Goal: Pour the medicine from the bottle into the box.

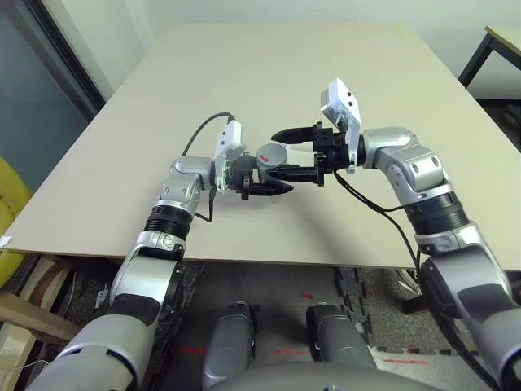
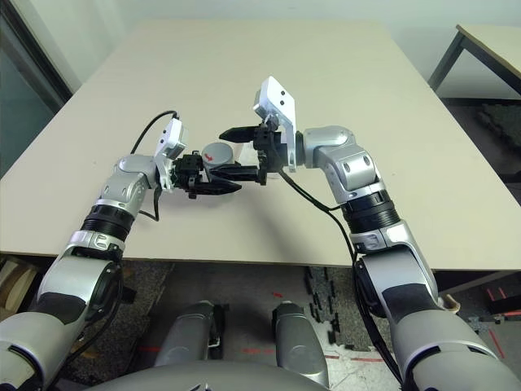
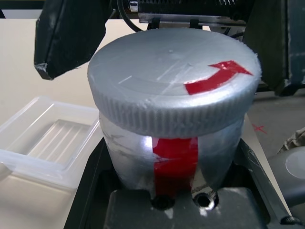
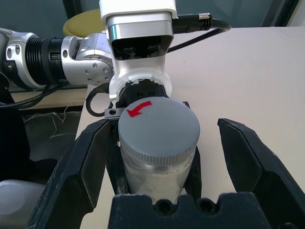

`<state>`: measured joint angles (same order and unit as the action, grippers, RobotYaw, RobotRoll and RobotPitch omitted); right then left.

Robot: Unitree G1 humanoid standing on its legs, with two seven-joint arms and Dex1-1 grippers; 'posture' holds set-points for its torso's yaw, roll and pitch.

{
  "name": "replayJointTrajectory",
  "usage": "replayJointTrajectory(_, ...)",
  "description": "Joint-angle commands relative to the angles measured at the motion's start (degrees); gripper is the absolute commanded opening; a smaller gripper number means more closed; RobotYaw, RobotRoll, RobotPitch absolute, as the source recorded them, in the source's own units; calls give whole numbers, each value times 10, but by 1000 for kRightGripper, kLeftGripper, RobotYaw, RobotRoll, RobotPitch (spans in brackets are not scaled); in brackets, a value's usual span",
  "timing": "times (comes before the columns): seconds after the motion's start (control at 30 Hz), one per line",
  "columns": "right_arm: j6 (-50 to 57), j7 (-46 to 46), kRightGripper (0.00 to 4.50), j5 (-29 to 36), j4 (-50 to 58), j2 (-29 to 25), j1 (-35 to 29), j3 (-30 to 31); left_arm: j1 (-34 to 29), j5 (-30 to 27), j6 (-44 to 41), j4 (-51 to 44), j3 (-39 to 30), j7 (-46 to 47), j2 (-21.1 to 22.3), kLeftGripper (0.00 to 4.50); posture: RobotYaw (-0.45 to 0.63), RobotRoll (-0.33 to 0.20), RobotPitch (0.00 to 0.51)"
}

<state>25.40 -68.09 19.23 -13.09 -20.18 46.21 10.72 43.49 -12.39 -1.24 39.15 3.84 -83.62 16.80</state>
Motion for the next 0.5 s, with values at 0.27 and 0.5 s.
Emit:
replayJointTrajectory(0.27,23,-26,4456,16,15,0,8,6,-6,-8,1,-12,12,-8,6,2526,-79,0,54)
replayJointTrajectory(0.5,16,-20,4377,10,13,0,8,7,-9,-9,1,-15,13,-8,6,2526,-70,0,49)
